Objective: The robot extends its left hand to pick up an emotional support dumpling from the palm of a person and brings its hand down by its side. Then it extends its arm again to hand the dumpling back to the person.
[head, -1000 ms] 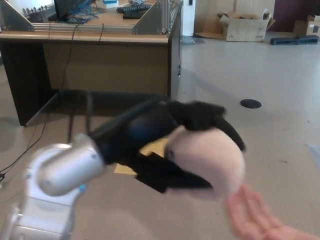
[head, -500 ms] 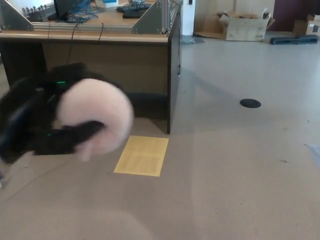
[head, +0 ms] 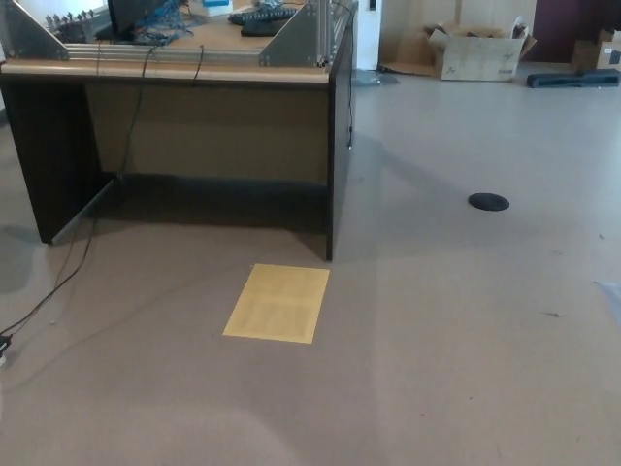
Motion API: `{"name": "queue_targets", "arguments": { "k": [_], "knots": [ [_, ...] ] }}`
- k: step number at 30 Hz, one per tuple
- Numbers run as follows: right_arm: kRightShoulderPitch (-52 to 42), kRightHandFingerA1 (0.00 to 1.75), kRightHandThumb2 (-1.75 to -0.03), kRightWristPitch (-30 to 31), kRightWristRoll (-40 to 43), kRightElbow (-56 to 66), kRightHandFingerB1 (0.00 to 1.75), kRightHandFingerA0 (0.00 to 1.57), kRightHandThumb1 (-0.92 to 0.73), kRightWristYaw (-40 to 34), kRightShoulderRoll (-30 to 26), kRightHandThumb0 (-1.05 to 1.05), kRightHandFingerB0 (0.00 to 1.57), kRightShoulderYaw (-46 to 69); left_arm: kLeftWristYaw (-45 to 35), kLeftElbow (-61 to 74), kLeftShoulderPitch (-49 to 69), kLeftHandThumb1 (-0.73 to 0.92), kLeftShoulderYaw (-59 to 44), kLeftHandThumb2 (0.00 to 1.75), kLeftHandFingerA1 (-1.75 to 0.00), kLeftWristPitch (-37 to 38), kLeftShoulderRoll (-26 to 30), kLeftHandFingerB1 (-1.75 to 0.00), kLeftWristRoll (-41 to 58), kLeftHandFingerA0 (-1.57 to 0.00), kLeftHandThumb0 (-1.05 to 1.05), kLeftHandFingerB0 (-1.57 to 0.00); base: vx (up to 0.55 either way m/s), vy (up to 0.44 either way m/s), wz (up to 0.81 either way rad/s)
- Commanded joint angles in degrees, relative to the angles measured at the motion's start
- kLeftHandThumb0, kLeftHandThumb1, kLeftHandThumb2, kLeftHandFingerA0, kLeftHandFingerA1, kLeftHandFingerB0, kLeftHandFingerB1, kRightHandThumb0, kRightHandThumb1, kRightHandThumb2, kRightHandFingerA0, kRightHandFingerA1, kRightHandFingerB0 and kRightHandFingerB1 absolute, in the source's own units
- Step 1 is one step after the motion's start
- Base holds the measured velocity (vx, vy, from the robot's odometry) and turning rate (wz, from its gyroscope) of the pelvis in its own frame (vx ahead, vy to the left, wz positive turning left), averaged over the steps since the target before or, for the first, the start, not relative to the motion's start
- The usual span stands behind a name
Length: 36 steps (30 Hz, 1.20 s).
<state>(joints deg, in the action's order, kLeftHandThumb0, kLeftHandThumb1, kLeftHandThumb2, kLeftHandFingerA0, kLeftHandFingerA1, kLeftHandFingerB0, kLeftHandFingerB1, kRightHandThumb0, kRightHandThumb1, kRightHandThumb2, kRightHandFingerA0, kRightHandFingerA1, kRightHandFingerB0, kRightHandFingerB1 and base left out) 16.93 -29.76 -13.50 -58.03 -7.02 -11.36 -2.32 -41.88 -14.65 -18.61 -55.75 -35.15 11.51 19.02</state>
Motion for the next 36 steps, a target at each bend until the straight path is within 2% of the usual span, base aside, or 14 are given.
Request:
{"name": "queue_targets", "arguments": {
  "k": [1,2,3,9,10,14,16,21,22,24,25,32,33,36],
  "knots": [
    [-3.54,0.5,-0.59,0.37,-1.06,-0.22,0.4,0.76,-0.64,-3.36,-0.66,-0.3,0.52,-0.36,2.18,-15.35,6.48,0.75,-5.86,0.66,-1.46,-9.96,3.4,-0.83,10.03,-0.92,-0.24,-0.83,0.0,0.0,0.0],
    [-3.65,0.5,-0.59,0.35,-1.12,-0.14,0.4,0.76,-0.64,-3.45,-0.66,-0.3,0.52,-0.41,2.06,-16.18,6.56,0.75,-5.65,0.66,-1.46,-9.8,3.82,-0.83,10.39,-0.92,-0.24,-0.83,0.0,0.0,0.0],
    [-3.93,0.49,-0.59,0.04,-0.98,-0.45,0.39,0.73,-0.65,-3.28,-0.57,-0.3,0.52,-0.4,3.25,-17.92,6.59,0.71,-5.43,0.64,-1.46,-9.83,4.38,-0.71,9.75,-0.94,-0.3,-0.78,0.0,0.0,0.0],
    [-4.11,0.49,-0.59,-0.34,-0.48,-0.87,0.4,0.75,-0.64,-3.21,-0.35,-0.3,0.52,-0.16,5.14,-24.1,5.99,0.66,-3.37,0.59,-1.46,-8.2,6.86,-0.68,10.19,-0.93,-0.23,-0.75,0.0,0.0,0.0],
    [-4.16,0.5,-0.59,-0.56,-0.54,-0.63,0.4,0.74,-0.64,-3.33,-0.35,-0.3,0.51,-0.21,5.56,-25.24,5.8,0.66,-2.69,0.59,-1.46,-6.34,6.95,-0.74,10.16,-0.94,-0.21,-0.82,0.0,0.0,0.0],
    [-3.84,0.5,-0.59,-0.64,-0.62,-0.46,0.4,0.74,-0.64,-3.62,-0.28,-0.31,0.52,-0.31,6.07,-27.21,5.8,0.68,-1.9,0.63,-1.48,-4.06,7.18,-0.77,11.26,-0.9,-0.22,-0.83,0.0,0.0,0.0],
    [-3.34,0.5,-0.59,-0.42,-0.7,-0.52,0.4,0.74,-0.65,-3.81,-0.24,-0.3,0.52,-0.34,5.94,-28.56,5.39,0.7,-1.14,0.65,-1.5,-3.9,8.09,-0.71,11.66,-0.88,-0.26,-0.84,0.0,0.0,0.0],
    [-3.07,0.5,-0.59,-0.17,-0.6,-0.42,0.4,0.74,-0.65,-3.88,-0.18,-0.3,0.52,-0.33,5.91,-30.22,5.1,0.7,0.26,0.65,-1.5,-3.22,9.17,-0.71,12.81,-0.88,-0.26,-0.84,0.0,0.0,0.0],
    [-2.37,0.49,-0.59,0.71,-0.51,-0.01,0.39,0.73,-0.65,-3.85,-0.14,-0.3,0.51,-0.23,5.37,-31.86,4.23,0.72,0.76,0.65,-1.49,-2.44,9.98,-0.79,12.82,-0.91,-0.27,-0.76,0.0,0.0,0.0],
    [-2.06,0.49,-0.59,1.09,-0.47,0.17,0.39,0.73,-0.65,-3.84,-0.13,-0.3,0.51,-0.19,5.14,-32.83,3.87,0.72,1.25,0.65,-1.49,-1.95,10.48,-0.79,13.09,-0.91,-0.27,-0.76,0.0,0.0,0.0],
    [-2.08,0.48,-0.59,1.1,-0.43,0.15,0.4,0.72,-0.65,-3.8,-0.15,-0.3,0.51,-0.18,4.8,-33.02,4.07,0.77,1.77,0.66,-1.49,-1.56,10.6,-0.87,13.32,-0.92,-0.26,-0.71,0.0,0.0,0.0],
    [-2.07,0.48,-0.59,1.05,-0.56,0.13,0.4,0.72,-0.65,-3.7,-0.28,-0.29,0.51,-0.33,4.29,-33.86,4.77,0.76,3.15,0.65,-1.45,-0.48,11.0,-0.88,14.92,-0.93,-0.24,-0.71,0.0,0.0,0.0],
    [-1.92,0.48,-0.59,1.38,-0.51,0.22,0.39,0.73,-0.65,-3.72,-0.21,-0.3,0.51,-0.28,4.28,-33.87,4.65,0.76,3.46,0.66,-1.48,-0.52,11.16,-0.88,14.88,-0.93,-0.25,-0.65,0.0,0.0,0.0],
    [-1.74,0.49,-0.59,1.73,-0.55,0.42,0.39,0.74,-0.64,-3.92,-0.14,-0.3,0.52,-0.28,4.43,-33.85,4.6,0.75,4.44,0.66,-1.47,-0.13,11.47,-0.85,15.02,-0.94,-0.24,-0.7,0.0,0.0,0.0]
  ]
}}
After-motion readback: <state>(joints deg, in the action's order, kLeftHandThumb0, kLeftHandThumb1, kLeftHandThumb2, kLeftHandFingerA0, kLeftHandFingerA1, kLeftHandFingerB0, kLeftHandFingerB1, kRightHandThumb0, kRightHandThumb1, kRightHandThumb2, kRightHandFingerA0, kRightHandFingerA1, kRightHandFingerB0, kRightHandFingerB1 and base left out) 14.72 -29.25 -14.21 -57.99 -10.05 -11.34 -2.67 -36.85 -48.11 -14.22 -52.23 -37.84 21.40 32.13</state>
